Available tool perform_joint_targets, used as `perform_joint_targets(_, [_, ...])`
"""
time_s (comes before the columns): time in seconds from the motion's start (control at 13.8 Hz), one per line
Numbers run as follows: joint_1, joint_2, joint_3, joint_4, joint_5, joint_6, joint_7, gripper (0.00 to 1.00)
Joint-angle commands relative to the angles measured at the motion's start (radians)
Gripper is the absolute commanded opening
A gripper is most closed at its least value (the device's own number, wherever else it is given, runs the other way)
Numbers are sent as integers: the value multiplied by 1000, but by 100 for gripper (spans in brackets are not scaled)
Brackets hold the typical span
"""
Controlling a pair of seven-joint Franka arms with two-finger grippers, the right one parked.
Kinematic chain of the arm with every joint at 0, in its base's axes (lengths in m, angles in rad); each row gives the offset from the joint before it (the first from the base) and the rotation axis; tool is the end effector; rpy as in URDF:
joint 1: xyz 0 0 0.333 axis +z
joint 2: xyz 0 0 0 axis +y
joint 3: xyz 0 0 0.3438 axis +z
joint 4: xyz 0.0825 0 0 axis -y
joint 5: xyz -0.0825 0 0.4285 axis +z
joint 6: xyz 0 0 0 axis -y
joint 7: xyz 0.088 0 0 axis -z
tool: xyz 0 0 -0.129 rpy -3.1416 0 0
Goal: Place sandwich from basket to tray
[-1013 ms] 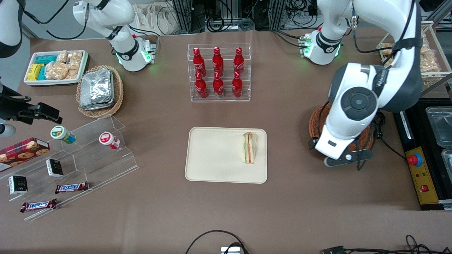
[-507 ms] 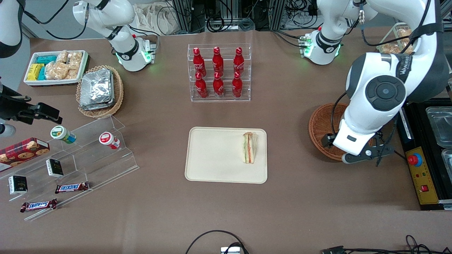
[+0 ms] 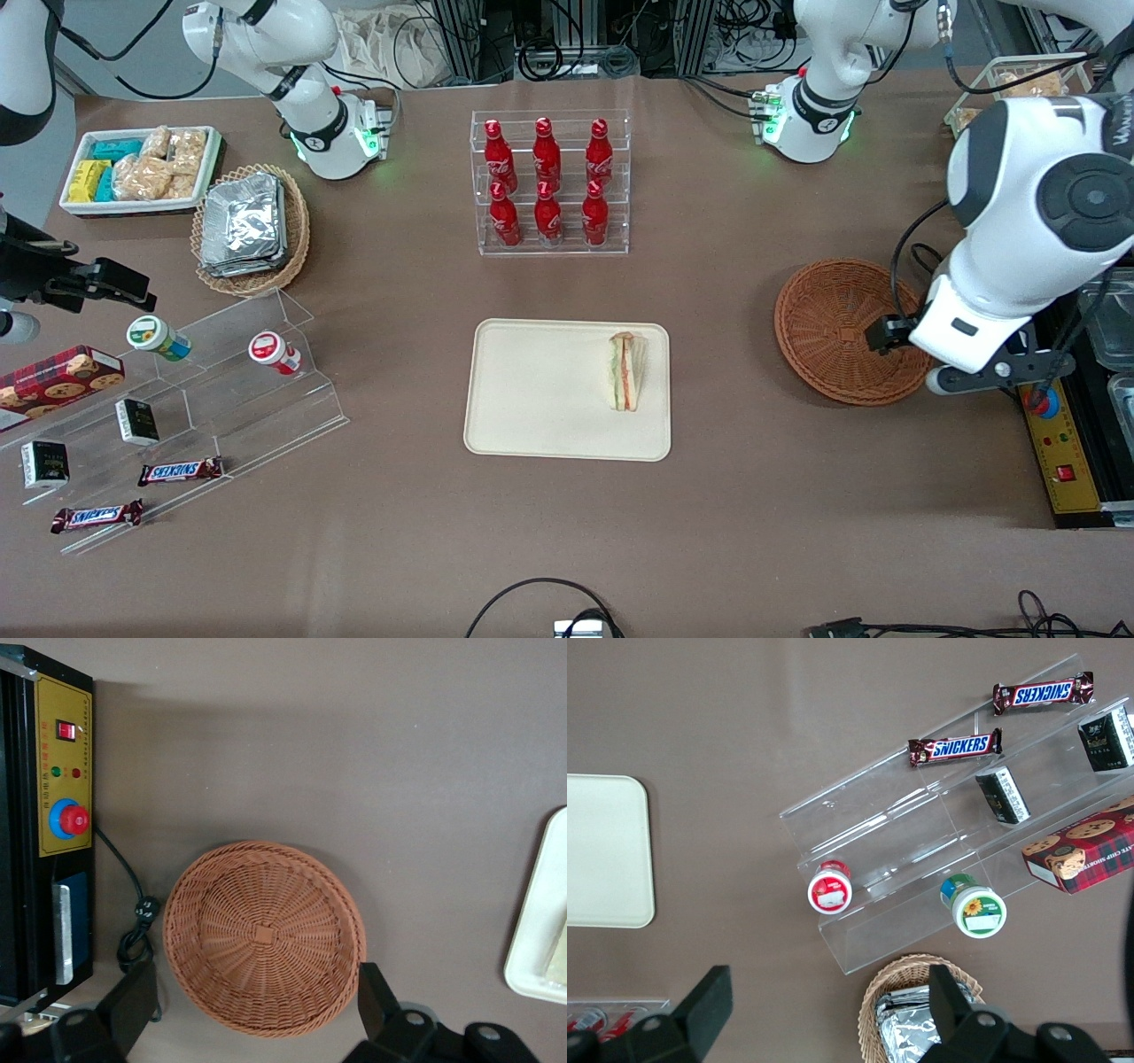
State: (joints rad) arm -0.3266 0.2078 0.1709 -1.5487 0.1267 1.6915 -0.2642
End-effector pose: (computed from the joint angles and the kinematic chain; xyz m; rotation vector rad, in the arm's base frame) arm 0.6599 -0.0977 0.5232 -2.9687 -0.1289 0.0406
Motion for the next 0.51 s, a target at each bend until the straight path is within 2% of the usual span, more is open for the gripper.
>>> perform_joint_targets(0.0, [50, -62, -25, -24, -36, -26, 68, 100])
perform_joint_targets(0.22, [104, -113, -60, -25, -42, -81, 109, 100])
perform_joint_targets(0.43, [214, -166, -177, -27, -44, -128, 117, 100])
